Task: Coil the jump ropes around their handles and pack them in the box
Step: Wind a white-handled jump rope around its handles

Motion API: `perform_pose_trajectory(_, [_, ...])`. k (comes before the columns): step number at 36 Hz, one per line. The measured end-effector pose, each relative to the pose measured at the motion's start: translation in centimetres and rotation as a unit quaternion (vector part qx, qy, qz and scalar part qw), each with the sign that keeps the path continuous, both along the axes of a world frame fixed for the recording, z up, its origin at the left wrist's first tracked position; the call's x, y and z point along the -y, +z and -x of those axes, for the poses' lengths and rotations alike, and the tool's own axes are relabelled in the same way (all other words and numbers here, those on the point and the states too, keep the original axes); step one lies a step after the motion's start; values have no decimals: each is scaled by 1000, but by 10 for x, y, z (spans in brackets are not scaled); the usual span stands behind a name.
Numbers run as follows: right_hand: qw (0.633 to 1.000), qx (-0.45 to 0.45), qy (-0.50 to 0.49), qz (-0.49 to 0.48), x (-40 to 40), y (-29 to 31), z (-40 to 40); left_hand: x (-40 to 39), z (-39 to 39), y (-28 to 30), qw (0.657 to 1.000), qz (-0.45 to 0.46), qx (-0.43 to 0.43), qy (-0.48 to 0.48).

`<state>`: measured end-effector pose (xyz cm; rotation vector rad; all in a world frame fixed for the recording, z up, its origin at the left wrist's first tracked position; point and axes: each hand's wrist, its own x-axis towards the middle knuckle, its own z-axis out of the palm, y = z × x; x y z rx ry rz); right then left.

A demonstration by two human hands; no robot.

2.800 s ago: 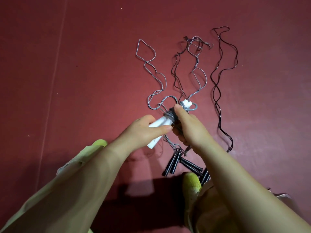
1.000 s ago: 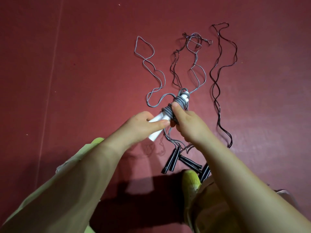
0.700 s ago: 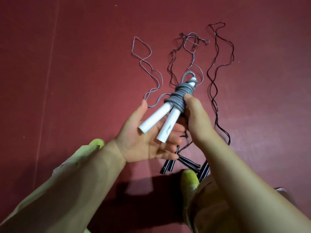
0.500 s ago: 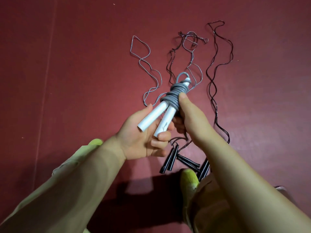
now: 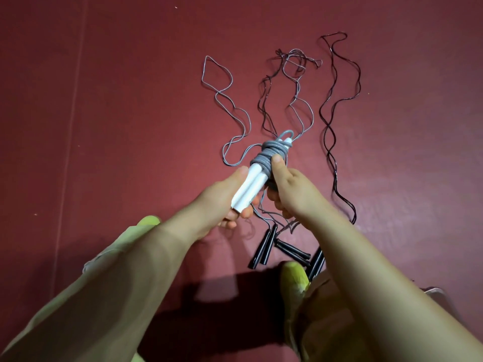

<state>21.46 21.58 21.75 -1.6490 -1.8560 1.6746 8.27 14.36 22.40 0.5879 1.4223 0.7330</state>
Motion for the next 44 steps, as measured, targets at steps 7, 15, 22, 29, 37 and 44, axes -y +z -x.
perform_pose_trajectory(7, [996, 42, 21, 70, 0, 5, -4, -1, 1, -14, 982, -52, -176, -55])
perform_pose_trajectory(15, [996, 27, 22, 86, 0, 7, -14, -4, -8, -13, 941, -82, -310, -105])
perform_pose_trajectory(22, [997, -19, -4, 81, 2, 5, -18, -10, -13, -6, 939, -107, -308, -111])
perform_pose_trajectory(29, [995, -98, 11, 10, 10, 5, -4, -4, 2, -6, 997, -6, 56, -56])
perform_pose_trajectory(37, [972, -233, -8, 36, 8, 17, -3, 4, 6, -12, 882, 22, 459, -108])
perform_pose_trajectory(44, [980, -187, 37, 52, 2, 13, -6, -3, 5, -6, 919, 105, 378, -47])
